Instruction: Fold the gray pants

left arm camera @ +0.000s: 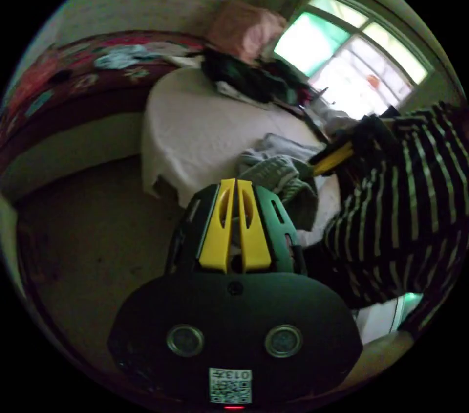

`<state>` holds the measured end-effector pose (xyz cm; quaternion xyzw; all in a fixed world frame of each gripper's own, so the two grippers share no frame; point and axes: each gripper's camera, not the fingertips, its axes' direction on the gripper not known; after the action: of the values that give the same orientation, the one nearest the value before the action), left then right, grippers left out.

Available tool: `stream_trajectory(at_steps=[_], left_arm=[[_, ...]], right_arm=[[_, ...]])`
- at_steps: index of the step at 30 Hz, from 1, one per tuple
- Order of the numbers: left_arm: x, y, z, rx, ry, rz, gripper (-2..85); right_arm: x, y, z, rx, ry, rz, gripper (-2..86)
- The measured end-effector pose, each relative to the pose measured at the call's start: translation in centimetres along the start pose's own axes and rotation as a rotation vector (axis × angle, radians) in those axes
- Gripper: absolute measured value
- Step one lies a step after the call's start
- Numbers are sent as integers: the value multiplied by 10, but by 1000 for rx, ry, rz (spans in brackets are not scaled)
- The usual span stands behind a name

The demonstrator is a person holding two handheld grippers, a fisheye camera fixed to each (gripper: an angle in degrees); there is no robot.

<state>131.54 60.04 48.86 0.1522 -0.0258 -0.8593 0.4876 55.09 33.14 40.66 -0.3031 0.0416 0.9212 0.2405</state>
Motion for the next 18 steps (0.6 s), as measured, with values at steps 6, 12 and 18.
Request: stream_trajectory(at_steps=[6,12,18], left_arm=[[53,-50,73,-356,134,365,93],[98,-76,143,-623,317,518,106],[158,-64,166,-724,389,549,45]], right_arm=[[-51,7,-18,-1,-6,39,17],[-71,15,-28,6,-18,86,17],[-69,37,-24,-5,-75,287,15]])
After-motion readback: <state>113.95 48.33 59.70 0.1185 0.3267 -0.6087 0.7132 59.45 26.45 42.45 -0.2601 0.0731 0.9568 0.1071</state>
